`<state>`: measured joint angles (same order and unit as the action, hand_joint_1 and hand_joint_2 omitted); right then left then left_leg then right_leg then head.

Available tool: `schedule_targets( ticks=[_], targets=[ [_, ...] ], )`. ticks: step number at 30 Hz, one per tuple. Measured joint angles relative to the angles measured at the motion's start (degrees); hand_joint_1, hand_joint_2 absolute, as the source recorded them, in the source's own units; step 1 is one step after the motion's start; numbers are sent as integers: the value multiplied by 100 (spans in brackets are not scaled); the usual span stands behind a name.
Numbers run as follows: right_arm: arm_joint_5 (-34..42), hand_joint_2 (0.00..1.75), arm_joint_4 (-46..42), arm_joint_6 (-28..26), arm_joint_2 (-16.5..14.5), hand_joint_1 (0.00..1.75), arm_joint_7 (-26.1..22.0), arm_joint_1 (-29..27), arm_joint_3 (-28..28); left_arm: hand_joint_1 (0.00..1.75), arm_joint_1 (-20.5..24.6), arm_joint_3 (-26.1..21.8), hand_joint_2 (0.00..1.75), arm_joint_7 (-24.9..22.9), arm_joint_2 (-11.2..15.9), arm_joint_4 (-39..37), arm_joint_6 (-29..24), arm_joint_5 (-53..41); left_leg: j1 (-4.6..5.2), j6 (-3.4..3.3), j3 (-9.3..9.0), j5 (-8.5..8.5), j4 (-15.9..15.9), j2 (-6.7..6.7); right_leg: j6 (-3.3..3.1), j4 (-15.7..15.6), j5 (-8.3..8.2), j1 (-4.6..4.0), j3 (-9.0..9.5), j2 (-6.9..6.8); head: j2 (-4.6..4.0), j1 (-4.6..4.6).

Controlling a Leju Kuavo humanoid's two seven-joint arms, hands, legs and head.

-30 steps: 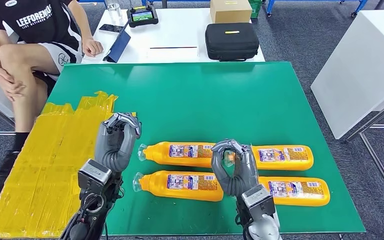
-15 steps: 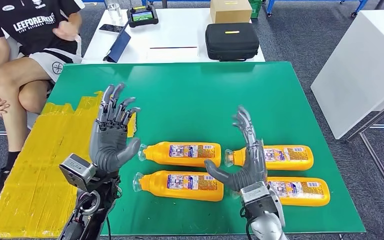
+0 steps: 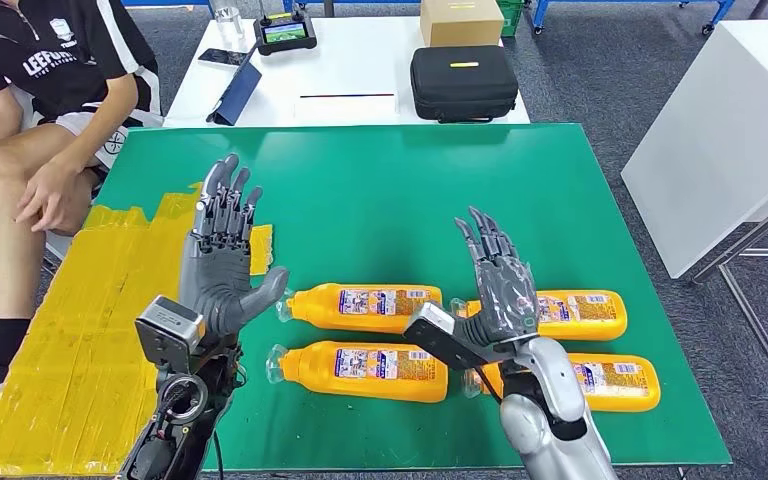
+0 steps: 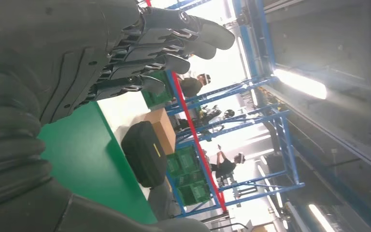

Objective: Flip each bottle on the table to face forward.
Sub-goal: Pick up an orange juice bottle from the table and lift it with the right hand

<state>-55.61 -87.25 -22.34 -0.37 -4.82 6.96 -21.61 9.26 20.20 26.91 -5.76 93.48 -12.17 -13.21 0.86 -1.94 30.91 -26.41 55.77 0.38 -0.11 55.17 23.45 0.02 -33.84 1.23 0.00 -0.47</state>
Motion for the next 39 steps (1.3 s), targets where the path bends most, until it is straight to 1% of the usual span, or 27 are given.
schedule_targets(
  ticks=[1, 2, 7, 12, 22, 26, 30, 36, 39],
  targets=[
    [-447, 175, 296, 184, 45, 0, 235, 157, 30, 0, 22, -2, 175, -38, -30, -36, -53, -84, 0, -2, 0, 1, 0, 0, 1, 0, -1, 1, 0, 0, 0, 0],
    [-644, 175, 572, 282, 67, 0, 319, 290, 32, 0, 32, -2, 175, -58, -55, -64, -72, -119, 0, -3, 0, 2, 0, 1, 1, 0, -1, 2, 0, 0, 0, 0],
    [-816, 175, 1356, 607, 51, 0, 364, 666, -39, 0, 66, -4, 175, -62, -106, -120, -54, -120, 0, -3, 2, 2, 1, 0, 1, 1, -1, 2, -1, 0, 0, -2],
    [-869, 175, 1882, 727, -29, 0, 365, 896, -215, 0, 77, -4, 175, -71, -134, -138, -49, -120, 0, -3, 3, 2, 0, 2, 1, 1, -1, 1, -2, -1, 0, -1],
    [-872, 175, 2460, 781, -237, 0, 294, 1131, -502, 0, 76, -7, 175, -81, -180, -186, -45, -120, 0, -3, 4, 2, 0, 3, 1, 1, -1, 2, -2, -1, 0, -2],
    [-843, 175, 2592, 845, -287, 0, 280, 1192, -564, 0, 76, -9, 175, -78, -184, -191, 47, -89, 0, -3, 4, 2, 0, 3, 1, 1, -1, 2, -2, -1, 0, -1],
    [-721, 175, 2861, 869, -402, 0, 276, 1311, -605, 0, 86, -7, 175, -55, -226, -246, 201, -50, 0, -3, 4, 2, 0, 3, 1, 1, -1, 2, -3, -1, 0, -1],
    [-621, 175, 3479, 1011, -587, 0, 354, 1642, -617, 0, 179, 11, 175, 0, -276, -308, 297, -53, 0, -3, 2, 4, 0, 2, 1, 1, -1, 2, -2, -1, 0, -1],
    [-595, 175, 3868, 981, -636, 0, 420, 1824, -617, 0, 142, 24, 175, 90, -275, -305, 317, -92, 0, -4, 2, 4, 1, 3, 2, 1, -1, 2, -1, -1, 0, -1]
  ],
)
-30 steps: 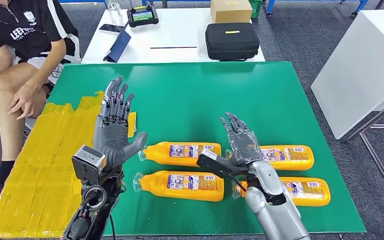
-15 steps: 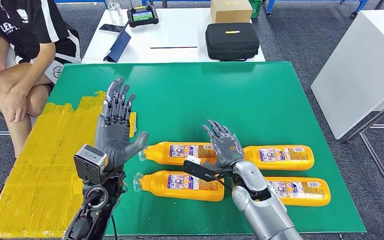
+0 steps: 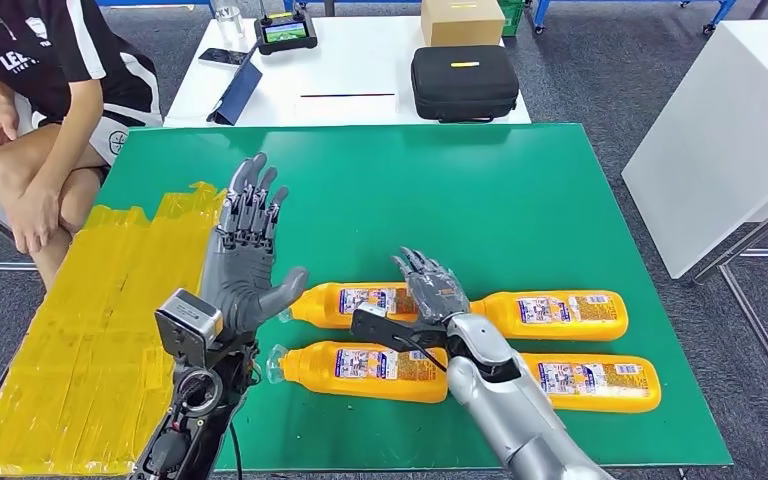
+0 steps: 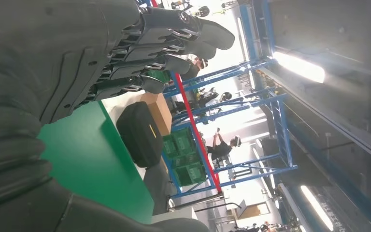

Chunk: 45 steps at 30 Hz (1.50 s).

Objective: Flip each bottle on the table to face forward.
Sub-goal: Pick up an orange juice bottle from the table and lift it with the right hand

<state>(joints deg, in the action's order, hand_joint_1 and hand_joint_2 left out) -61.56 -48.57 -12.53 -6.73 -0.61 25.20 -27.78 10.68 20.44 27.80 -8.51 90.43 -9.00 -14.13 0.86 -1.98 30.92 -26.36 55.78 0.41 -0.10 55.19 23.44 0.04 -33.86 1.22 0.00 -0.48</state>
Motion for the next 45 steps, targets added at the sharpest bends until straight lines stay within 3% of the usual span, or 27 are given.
schedule_targets(
  ticks=[14, 15, 16, 18, 20, 45],
  targets=[
    [-107, 175, 1373, 87, -124, 0, 157, 590, 2, 0, -140, 58, 175, 252, -3, 95, 275, 8, 1, 0, -1, 0, 1, 1, 0, 0, 0, 1, 0, 0, 0, 0],
    [-128, 175, 1449, 105, -137, 8, 158, 629, 2, 0, -140, 62, 175, 263, -5, 95, 296, 21, 1, 0, -2, 0, 1, 0, 0, 0, 0, 1, 0, 1, 0, -1],
    [-150, 175, 1516, 130, -149, 24, 158, 665, 2, 0, -140, 63, 175, 273, -8, 95, 319, 33, 1, 0, -3, 0, 1, -1, 0, 0, 0, 1, 1, 1, 0, -1],
    [-195, 175, 1629, 174, -169, 110, 159, 725, 2, 0, -140, 64, 175, 286, -13, 95, 356, 49, 1, 0, -5, 0, 1, -1, 0, 0, 0, 0, 2, 1, 0, -1],
    [-230, 175, 1716, 186, -189, 173, 158, 767, 1, 0, -140, 63, 175, 296, -16, 95, 396, 79, 1, 0, -7, 0, 1, -1, 0, 0, 0, 0, 4, 2, 0, 0],
    [-493, 175, 1931, 55, -165, 175, 236, 828, 59, 0, -154, 33, 175, 342, -34, 193, 640, 213, 4, -1, -34, 0, 1, -2, 0, 0, 0, 2, 31, 1, 0, 0]
  ],
)
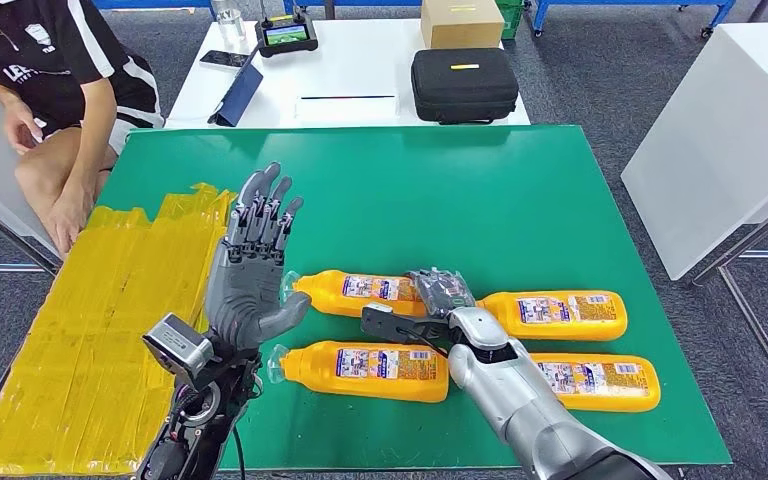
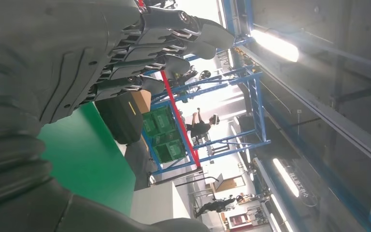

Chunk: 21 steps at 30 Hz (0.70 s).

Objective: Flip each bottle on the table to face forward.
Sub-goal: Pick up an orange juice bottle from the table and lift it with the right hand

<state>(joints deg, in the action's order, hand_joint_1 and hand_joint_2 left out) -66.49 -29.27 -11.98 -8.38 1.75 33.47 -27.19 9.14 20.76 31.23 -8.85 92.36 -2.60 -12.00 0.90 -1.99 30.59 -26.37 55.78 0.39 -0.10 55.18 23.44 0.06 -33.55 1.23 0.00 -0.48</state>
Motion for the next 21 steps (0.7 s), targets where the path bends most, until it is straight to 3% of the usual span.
schedule_targets(
  ticks=[5, 11, 17, 21],
  targets=[
    [-8, 175, 0, -96, 3, 175, 4, -18, 9, 0, 0, 0, 175, -1, 0, 2, 0, 0, 0, 0, 0, 0, 0, 1, 0, 0, 0, 0, 0, 0, 0, 0],
    [165, 175, -167, -788, 14, 175, -127, -203, 192, 0, -15, -8, 175, -45, 0, 71, -36, -44, 0, -1, 7, 1, 0, 5, 0, 0, 0, 0, -2, -3, 0, 1],
    [1146, 175, -1284, -1606, 2, 175, -847, -845, 758, 0, -155, -64, 175, -345, 1, 147, -233, -164, 0, -4, 21, 1, 0, 15, 1, 0, 1, 0, -17, -9, 0, -1],
    [2069, 175, -2155, -1802, -43, 175, -1352, -1352, 1151, 0, -184, -91, 175, -625, 2, 149, -321, -244, -1, -4, 34, 1, 0, 19, 1, 0, 1, 0, -28, -16, 0, 0]
  ],
)
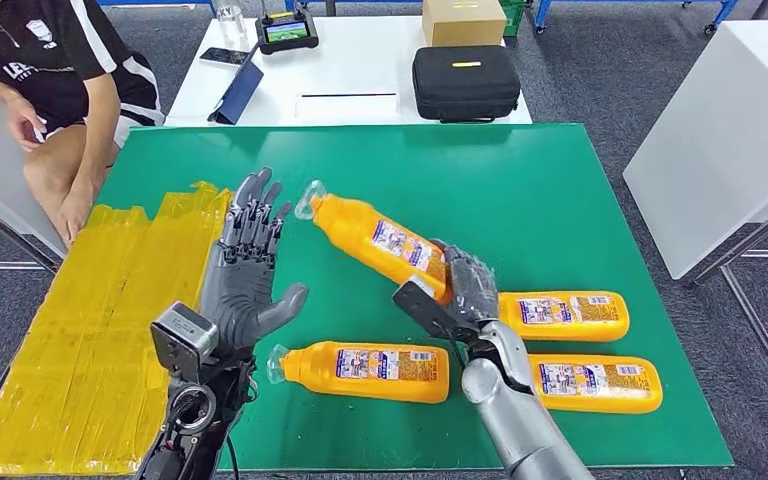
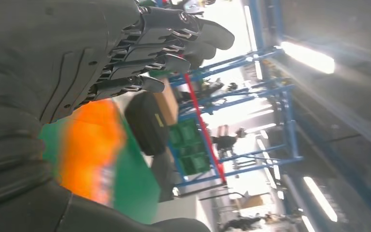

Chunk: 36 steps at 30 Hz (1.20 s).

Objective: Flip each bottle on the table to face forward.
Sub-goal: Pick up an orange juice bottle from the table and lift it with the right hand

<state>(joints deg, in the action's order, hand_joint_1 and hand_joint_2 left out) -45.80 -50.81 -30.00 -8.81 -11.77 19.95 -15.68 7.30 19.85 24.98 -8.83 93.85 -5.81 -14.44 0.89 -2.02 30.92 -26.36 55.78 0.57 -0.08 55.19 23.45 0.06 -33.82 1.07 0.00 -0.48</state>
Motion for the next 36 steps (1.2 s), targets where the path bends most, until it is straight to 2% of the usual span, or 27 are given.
schedule_targets(
  ticks=[8, 12, 21, 36],
  targets=[
    [2400, 175, -1412, -88, -150, 175, -1314, -820, 457, 0, 107, 50, 175, -483, 28, -132, -246, -46, 1, 0, 2, 0, 0, -1, 0, 0, 0, 1, -4, 1, 0, 0],
    [2996, 175, -1951, 32, -205, 175, -1738, -1113, 344, 0, 265, 82, 175, -675, 70, -414, -154, 331, 1, 0, 2, 0, 0, -3, 0, 0, 0, 0, -4, 3, 0, 0],
    [2923, 175, -2239, 84, -227, 175, -1771, -1194, -569, 0, 570, 108, 175, -1057, 86, -1050, 411, 1789, -1, 1, 1, 1, -1, -5, 0, 0, 0, -2, -4, 2, 0, 1],
    [2491, 175, -2128, 194, -189, 175, -1652, -1065, -1215, 0, 703, 256, 175, -935, 127, -1226, 531, 2062, 1, 0, 5, 1, 0, -5, 0, 0, 0, 1, -4, 2, 0, 1]
  ],
)
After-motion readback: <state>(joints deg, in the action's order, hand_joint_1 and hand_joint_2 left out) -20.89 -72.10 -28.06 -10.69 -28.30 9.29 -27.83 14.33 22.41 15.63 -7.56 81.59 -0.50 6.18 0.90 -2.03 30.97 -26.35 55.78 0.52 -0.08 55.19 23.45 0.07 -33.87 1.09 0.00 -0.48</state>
